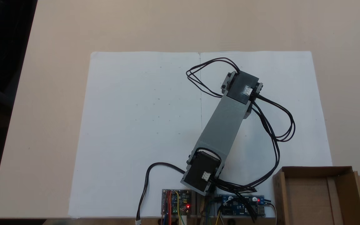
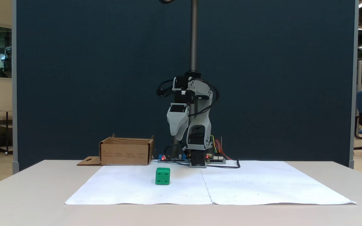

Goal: Grasp a green dice and put it in the bin.

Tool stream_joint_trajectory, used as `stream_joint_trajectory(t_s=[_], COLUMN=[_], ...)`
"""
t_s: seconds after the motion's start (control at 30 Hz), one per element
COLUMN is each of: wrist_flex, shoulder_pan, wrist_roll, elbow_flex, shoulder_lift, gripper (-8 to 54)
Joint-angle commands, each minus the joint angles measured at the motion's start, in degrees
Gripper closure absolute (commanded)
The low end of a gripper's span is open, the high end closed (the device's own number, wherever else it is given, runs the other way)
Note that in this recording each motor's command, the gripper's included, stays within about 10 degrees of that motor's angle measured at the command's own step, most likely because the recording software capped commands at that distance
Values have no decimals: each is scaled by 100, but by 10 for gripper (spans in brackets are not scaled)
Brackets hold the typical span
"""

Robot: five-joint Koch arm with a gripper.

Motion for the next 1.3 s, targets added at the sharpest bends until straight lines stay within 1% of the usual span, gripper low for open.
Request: stream_joint_trajectory(t_s=[0.0, 0.27, 0.83, 1.27], wrist_flex=[18, -686, -1890, -2188], shoulder_pan=[132, 360, 694, 562], wrist_roll=[-694, -1055, -1274, -1529], elbow_flex=[-281, -281, -290, -281], shoulder_lift=[9, -536, -1925, -2312], gripper=[22, 22, 23, 23])
